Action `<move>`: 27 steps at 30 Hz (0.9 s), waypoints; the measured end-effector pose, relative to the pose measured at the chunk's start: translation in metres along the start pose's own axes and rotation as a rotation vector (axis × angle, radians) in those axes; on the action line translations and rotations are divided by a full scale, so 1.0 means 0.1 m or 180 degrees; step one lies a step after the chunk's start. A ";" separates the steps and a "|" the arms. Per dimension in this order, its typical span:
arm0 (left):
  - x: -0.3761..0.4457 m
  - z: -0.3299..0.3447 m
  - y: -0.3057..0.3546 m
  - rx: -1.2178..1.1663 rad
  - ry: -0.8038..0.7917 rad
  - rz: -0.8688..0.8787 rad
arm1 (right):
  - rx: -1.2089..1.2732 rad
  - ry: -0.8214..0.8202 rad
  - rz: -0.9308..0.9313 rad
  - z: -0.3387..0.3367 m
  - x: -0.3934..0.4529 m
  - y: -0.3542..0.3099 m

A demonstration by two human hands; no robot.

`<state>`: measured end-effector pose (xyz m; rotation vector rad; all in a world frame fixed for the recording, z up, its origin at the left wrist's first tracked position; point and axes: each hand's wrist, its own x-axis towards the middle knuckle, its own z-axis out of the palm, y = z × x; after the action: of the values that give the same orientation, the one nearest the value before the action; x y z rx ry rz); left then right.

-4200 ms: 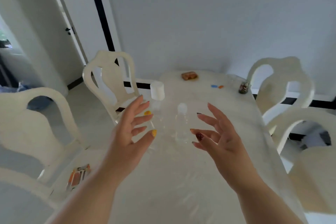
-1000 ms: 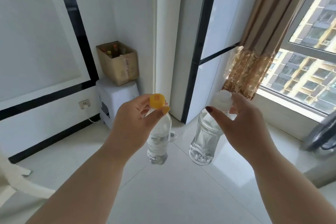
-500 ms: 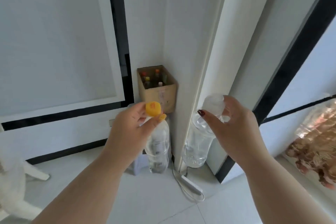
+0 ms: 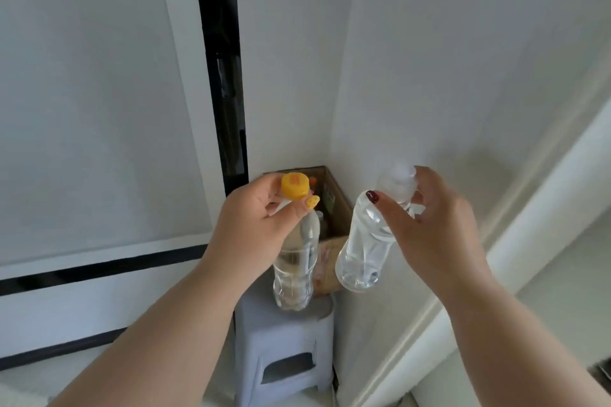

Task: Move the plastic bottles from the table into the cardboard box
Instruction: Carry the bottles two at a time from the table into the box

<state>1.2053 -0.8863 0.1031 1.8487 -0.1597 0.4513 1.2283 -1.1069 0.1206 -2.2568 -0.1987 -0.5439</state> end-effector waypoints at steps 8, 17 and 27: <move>1.43 0.21 -0.84 0.0367 -0.0101 -0.0219 | 0.0424 -0.0142 0.0281 1.00 1.38 0.39; 1.71 0.63 -2.09 0.0796 -0.0778 -0.1003 | 0.0076 -0.1055 0.0743 2.09 1.67 1.30; 1.55 0.81 -2.79 0.1881 -0.1239 -0.1331 | -0.0807 -0.1939 0.1223 2.65 1.52 1.93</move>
<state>1.4577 -0.8547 -0.1063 2.4615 0.1156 -0.1844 1.5086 -1.0469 -0.0991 -2.5644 0.0089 0.3492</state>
